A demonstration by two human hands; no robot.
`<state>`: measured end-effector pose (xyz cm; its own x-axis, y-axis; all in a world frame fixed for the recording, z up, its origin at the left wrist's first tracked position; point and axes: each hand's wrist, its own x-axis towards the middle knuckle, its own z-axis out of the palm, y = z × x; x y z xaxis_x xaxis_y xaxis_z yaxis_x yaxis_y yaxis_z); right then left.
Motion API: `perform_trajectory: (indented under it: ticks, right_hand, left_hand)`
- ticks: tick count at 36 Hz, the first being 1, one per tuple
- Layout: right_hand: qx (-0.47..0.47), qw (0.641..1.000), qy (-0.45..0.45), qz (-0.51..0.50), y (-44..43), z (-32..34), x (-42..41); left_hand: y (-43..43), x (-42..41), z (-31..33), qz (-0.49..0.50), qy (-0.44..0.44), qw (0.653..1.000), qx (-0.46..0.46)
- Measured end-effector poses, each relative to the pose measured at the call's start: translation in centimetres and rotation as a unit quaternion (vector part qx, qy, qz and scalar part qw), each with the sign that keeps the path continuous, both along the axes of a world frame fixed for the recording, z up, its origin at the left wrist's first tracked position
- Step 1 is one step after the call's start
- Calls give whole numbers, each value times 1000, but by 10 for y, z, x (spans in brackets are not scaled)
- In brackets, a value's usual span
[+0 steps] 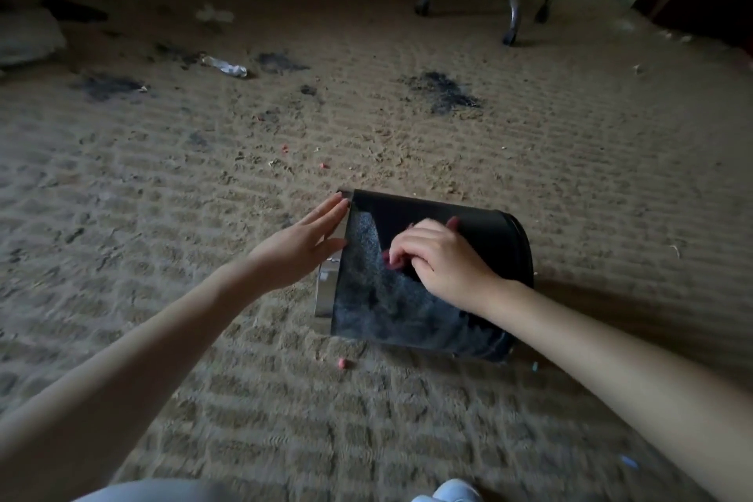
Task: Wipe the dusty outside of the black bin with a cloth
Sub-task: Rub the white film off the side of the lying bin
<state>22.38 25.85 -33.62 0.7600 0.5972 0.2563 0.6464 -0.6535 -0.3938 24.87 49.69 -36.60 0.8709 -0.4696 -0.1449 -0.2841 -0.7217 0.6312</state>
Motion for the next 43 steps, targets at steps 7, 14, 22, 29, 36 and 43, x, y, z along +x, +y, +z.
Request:
perform_trajectory:
  ticks: [7,14,22,29,36,43]
  right_hand:
    - [-16,1000,19,10,-11,-7,-24]
    - [114,985,60,-118,14,17,35]
    - [59,988,61,-130,45,-3,61]
    - [66,996,-7,-60,24,-11,29]
    - [40,999,-9,-24,1,-17,-16]
    - [40,998,31,-26,-10,-15,-39]
  left_hand:
    - [-1,-1,-3,4,-2,1000,-5]
    - [0,1,-7,13,-1,1000,13]
    - [0,4,-7,-5,-8,1000,5]
    - [5,6,-6,-23,-20,999,12]
    - [8,5,-1,-21,-16,1000,-4]
    - [6,10,3,5,14,998,-55]
